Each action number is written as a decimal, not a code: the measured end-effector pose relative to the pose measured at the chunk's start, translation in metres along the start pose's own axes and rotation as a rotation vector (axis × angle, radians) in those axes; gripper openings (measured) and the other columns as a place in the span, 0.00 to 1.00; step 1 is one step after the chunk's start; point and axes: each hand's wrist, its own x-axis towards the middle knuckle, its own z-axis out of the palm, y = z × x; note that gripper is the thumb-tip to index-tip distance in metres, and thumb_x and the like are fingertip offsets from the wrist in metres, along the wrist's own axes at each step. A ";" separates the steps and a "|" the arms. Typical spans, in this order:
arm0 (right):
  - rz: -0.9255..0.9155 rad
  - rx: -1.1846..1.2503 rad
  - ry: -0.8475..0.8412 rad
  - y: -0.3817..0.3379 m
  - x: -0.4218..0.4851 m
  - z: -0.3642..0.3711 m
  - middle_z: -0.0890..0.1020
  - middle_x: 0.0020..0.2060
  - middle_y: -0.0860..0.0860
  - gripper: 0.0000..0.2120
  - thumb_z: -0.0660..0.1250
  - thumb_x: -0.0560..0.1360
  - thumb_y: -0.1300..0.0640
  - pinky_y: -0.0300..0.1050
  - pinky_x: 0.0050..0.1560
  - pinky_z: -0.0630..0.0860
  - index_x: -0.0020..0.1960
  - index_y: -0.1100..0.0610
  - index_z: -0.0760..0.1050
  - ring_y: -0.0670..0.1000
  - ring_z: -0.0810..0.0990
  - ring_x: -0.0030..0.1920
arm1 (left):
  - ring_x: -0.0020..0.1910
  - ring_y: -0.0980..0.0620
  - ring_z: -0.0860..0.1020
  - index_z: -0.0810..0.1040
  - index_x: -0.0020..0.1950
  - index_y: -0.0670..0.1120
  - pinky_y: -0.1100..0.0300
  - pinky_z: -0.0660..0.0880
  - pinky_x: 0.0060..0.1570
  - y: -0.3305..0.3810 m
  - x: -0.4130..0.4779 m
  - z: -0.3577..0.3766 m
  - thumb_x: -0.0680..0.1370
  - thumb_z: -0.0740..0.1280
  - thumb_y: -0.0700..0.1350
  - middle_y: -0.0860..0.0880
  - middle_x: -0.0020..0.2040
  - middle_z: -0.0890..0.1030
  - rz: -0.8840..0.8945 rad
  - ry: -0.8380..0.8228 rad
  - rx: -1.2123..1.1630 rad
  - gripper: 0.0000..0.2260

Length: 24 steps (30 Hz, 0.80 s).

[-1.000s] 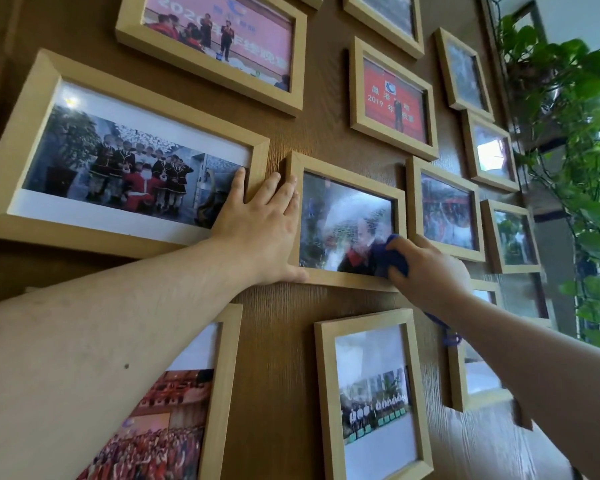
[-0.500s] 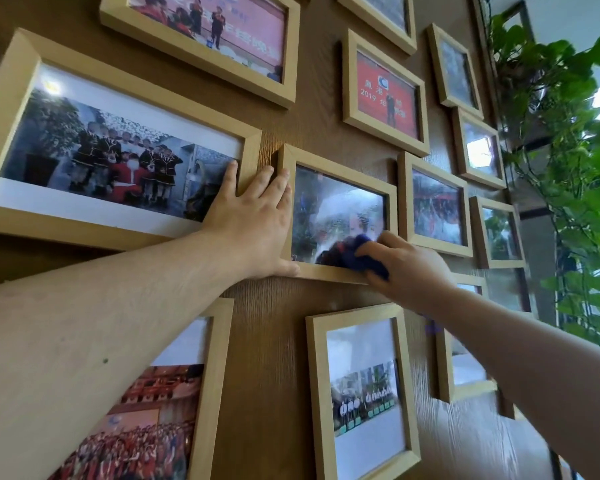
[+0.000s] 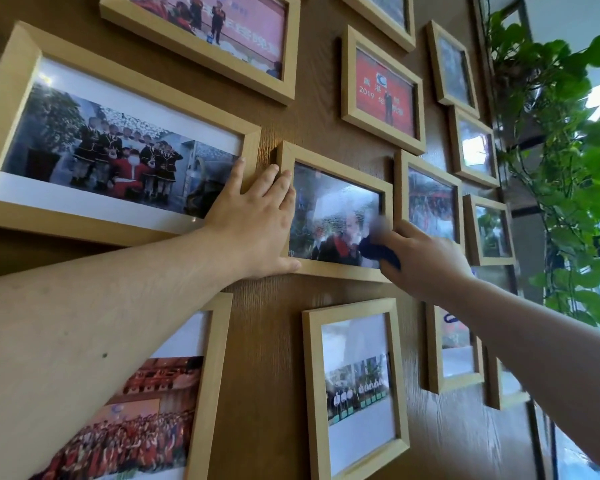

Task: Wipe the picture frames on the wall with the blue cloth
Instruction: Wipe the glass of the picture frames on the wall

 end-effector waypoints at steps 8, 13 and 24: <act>-0.029 -0.104 -0.074 -0.043 -0.021 -0.056 0.76 0.49 0.52 0.17 0.63 0.75 0.50 0.44 0.33 0.65 0.62 0.51 0.70 0.50 0.67 0.34 | 0.77 0.43 0.46 0.48 0.77 0.42 0.37 0.47 0.73 0.008 -0.037 -0.011 0.74 0.50 0.69 0.41 0.79 0.49 0.160 0.115 -0.135 0.42; -0.012 -0.233 -0.186 -0.071 -0.052 -0.105 0.76 0.51 0.51 0.17 0.63 0.75 0.49 0.44 0.32 0.64 0.64 0.49 0.69 0.53 0.71 0.36 | 0.77 0.45 0.46 0.46 0.77 0.43 0.41 0.48 0.74 0.010 -0.074 -0.011 0.76 0.51 0.67 0.43 0.79 0.49 0.285 0.129 -0.315 0.39; 0.039 -0.455 -0.415 -0.081 -0.167 -0.225 0.78 0.45 0.55 0.16 0.68 0.70 0.52 0.44 0.25 0.66 0.57 0.53 0.75 0.61 0.78 0.31 | 0.72 0.41 0.65 0.64 0.73 0.40 0.41 0.62 0.70 0.087 -0.126 -0.073 0.74 0.63 0.63 0.40 0.73 0.67 0.565 0.349 -0.730 0.36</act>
